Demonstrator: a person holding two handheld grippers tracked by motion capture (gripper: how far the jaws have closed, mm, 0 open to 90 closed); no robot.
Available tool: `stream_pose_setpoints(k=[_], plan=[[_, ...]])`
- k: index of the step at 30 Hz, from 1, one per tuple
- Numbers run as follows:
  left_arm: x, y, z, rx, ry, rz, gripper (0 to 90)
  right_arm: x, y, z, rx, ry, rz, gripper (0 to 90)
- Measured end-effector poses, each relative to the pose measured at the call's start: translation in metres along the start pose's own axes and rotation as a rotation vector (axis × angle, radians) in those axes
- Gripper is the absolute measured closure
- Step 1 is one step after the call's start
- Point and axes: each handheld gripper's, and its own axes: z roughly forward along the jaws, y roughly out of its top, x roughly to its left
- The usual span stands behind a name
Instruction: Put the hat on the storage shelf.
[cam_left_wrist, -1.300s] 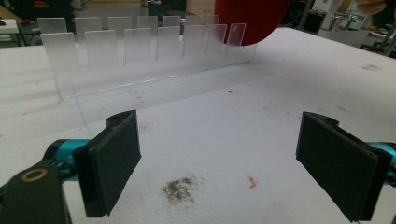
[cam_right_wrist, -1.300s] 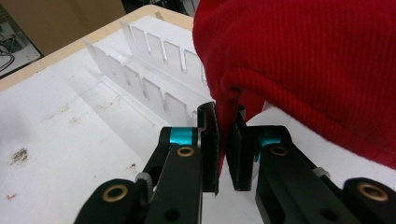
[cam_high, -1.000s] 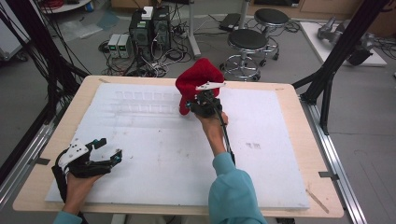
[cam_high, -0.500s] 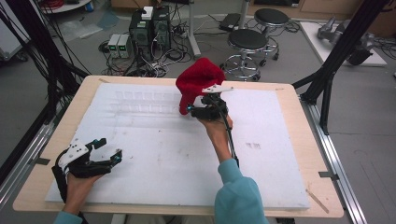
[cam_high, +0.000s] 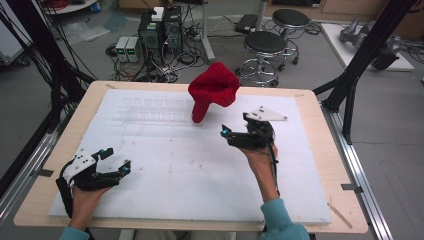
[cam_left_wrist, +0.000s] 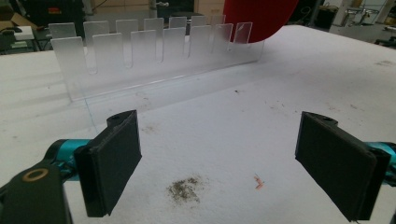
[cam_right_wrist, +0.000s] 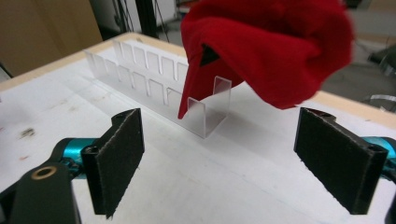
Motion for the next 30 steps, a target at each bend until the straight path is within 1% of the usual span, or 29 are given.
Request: stream_pose_setpoints(k=[2,4,6,9,12,13,14,17,19,23,24,25,26,30], plan=[[0.000,0.000,0.000,0.001,0.002,0.000,14.4,-0.004,-0.006,-0.019,-0.010,-0.017,-0.022,11.7],[0.000,0.000,0.000,0.001,0.002,0.003,14.4,-0.010,-0.011,-0.037,0.003,-0.024,-0.029,11.7],[-0.001,0.000,-0.001,-0.005,0.004,0.005,14.4,-0.015,-0.018,-0.056,-0.049,-0.038,-0.043,11.7],[-0.001,-0.001,-0.002,-0.019,0.006,0.011,14.4,-0.022,-0.031,-0.081,-0.074,-0.062,-0.051,11.6],[-0.002,-0.001,-0.003,-0.030,0.017,0.011,14.4,-0.029,-0.049,-0.099,-0.110,-0.078,-0.049,11.3],[-0.002,-0.001,-0.003,-0.035,0.024,0.011,14.4,-0.030,-0.055,-0.103,-0.123,-0.079,-0.046,11.3],[-0.002,-0.001,-0.004,-0.038,0.028,0.010,14.4,-0.033,-0.064,-0.108,-0.149,-0.081,-0.044,11.1],[-0.002,-0.002,-0.004,-0.040,0.036,0.008,14.4,-0.037,-0.088,-0.113,-0.193,-0.077,-0.017,11.1],[-0.003,-0.002,-0.005,-0.050,0.041,0.009,14.4,-0.038,-0.103,-0.113,-0.201,-0.081,-0.003,11.1],[-0.005,-0.003,-0.007,-0.070,0.049,0.030,14.4,-0.039,-0.128,-0.107,-0.224,-0.096,0.021,11.1],[-0.005,-0.003,-0.007,-0.073,0.050,0.036,14.4,-0.040,-0.131,-0.106,-0.231,-0.096,0.019,11.1],[-0.005,-0.003,-0.007,-0.075,0.051,0.035,14.4,-0.039,-0.134,-0.105,-0.230,-0.097,0.029,11.1],[-0.005,-0.003,-0.007,-0.073,0.051,0.035,14.4,-0.039,-0.136,-0.104,-0.231,-0.101,0.027,11.1],[-0.005,-0.003,-0.007,-0.075,0.050,0.035,14.4,-0.039,-0.141,-0.101,-0.237,-0.110,0.034,11.1]])
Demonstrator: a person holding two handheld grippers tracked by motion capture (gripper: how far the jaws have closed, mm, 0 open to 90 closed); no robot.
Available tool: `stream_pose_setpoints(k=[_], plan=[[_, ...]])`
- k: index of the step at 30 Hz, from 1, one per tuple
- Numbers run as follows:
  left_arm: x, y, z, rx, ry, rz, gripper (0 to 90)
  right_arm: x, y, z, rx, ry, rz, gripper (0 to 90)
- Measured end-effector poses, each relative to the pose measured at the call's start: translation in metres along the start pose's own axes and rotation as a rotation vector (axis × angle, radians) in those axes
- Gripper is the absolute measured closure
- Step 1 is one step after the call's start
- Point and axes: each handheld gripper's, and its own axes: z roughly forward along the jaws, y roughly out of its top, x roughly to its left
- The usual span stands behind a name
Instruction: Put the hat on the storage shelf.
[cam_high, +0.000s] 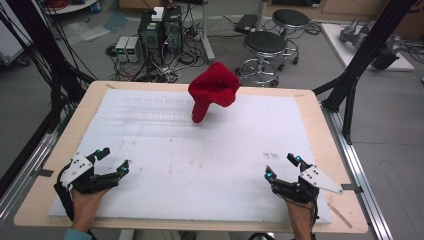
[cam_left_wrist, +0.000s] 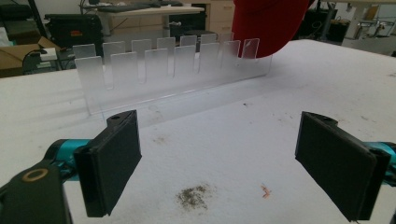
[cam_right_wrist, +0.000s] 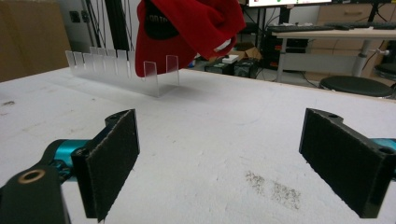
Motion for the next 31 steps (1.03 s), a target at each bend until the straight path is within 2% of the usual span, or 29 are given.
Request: stream_pose_setpoints(k=[9,12,26,31], plan=[[0.000,-0.001,-0.001,-0.015,-0.004,-0.004,14.4,0.001,-0.012,0.006,0.001,-0.012,0.020,11.1],[0.000,-0.001,-0.001,-0.018,-0.007,-0.005,14.4,0.002,-0.013,0.007,0.006,-0.017,0.009,11.1],[0.000,-0.001,-0.001,-0.012,-0.004,-0.008,14.5,-0.001,-0.015,0.009,0.013,-0.032,0.047,11.1],[0.000,-0.001,0.000,-0.009,-0.001,-0.008,14.5,0.002,-0.015,0.008,0.006,-0.044,0.024,11.2]])
